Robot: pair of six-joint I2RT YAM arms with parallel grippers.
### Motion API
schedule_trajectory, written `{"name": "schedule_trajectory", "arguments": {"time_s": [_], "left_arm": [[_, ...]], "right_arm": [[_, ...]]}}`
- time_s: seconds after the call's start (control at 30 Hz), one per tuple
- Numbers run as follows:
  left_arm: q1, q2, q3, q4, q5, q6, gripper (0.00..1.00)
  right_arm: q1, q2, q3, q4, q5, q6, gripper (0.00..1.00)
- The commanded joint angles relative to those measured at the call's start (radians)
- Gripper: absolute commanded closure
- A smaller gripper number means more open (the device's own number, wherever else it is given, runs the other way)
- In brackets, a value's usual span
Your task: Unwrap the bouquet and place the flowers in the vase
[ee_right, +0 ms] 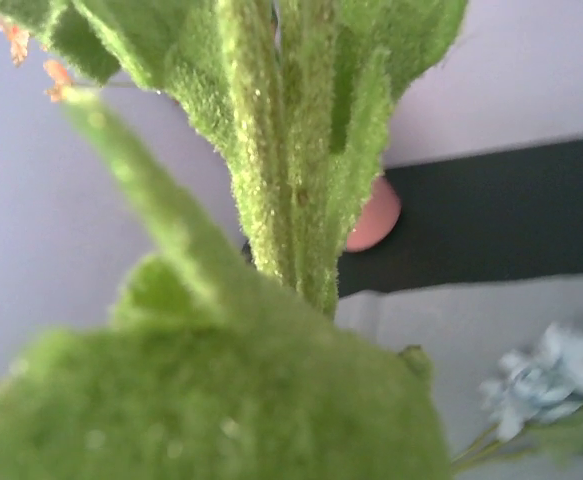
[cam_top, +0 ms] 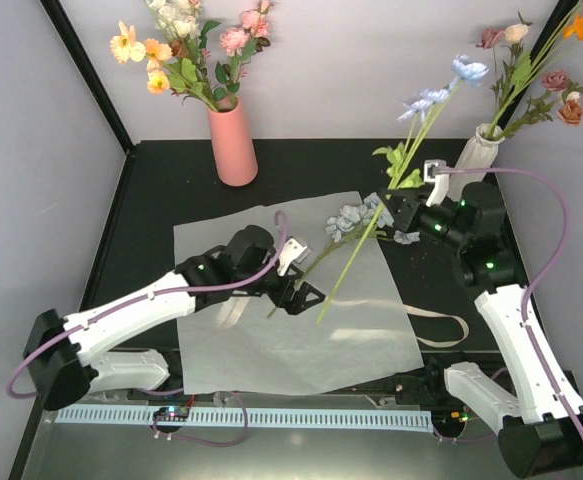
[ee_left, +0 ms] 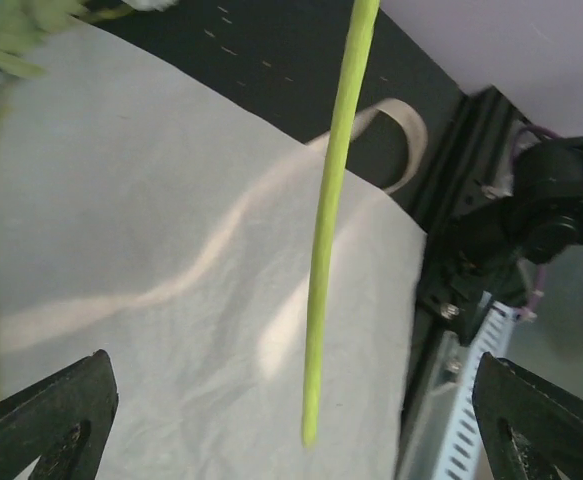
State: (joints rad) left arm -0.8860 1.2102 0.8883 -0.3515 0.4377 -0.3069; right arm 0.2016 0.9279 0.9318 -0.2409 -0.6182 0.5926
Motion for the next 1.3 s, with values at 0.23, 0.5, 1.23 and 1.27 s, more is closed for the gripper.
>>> {"name": "schedule_trajectory", "arguments": {"time_s": [0.23,0.5,1.23,1.27], "left_arm": [[-0.005,-0.296,-0.134,-0.218,-0.557,0.025,0.01],[-0.005,-0.467,-0.170,-0.305,-0.597,-0.061,0.01],[-0.006,-0.662,-0.242,-0.284,-0.690,-0.117,0.01],[-0.005,-0.658,-0.240,-0.287,-0.690,-0.117,0.01]], "right_arm": [[-0.048,0.105,0.424,-0.200,0.545,-0.437,0.99],[-0.206,0.216,0.578,-0.003,0.674,-0.549,0.99],[-0.443,0.676,1.189,0.093,0.673,-0.596,0.99],[-0.448,0.683,1.190,0.099,0.673,-0.592,0.99]]}}
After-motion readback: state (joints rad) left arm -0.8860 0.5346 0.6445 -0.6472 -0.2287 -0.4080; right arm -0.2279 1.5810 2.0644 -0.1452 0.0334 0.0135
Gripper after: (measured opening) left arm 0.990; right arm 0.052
